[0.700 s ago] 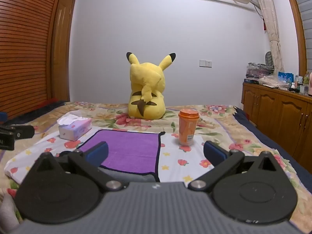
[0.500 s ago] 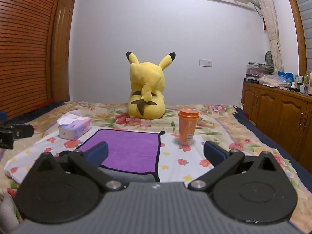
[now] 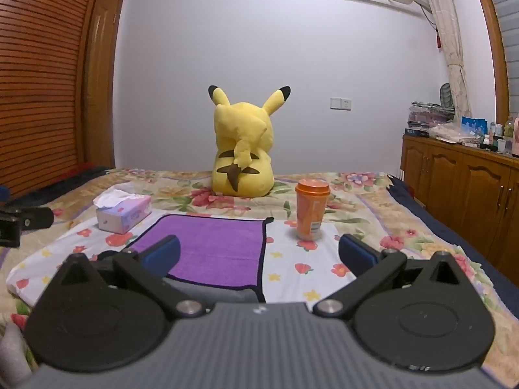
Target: Fold towel
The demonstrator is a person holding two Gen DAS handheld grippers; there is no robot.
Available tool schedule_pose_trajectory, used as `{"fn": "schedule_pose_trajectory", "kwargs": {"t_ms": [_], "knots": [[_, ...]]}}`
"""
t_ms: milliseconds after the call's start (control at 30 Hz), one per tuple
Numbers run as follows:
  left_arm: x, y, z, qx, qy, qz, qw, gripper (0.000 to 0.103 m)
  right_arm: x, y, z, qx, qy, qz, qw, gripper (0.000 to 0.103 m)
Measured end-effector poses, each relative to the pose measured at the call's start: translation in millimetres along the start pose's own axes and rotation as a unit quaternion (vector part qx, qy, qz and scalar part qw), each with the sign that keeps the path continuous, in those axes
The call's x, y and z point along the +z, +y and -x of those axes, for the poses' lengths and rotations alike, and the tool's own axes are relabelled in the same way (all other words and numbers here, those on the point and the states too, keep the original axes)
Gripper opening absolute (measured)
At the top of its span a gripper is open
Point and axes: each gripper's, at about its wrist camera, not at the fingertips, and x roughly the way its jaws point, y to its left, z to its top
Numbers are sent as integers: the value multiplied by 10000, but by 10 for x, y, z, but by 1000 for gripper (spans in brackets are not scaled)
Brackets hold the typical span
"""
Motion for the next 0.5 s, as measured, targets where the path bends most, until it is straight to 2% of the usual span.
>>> {"fn": "schedule_pose_trajectory", "kwargs": {"t_ms": [500], "knots": [[1,3,-3,1,10,-2,10000,103,1,-32,-16,-5,18,-64,10000,103]]}}
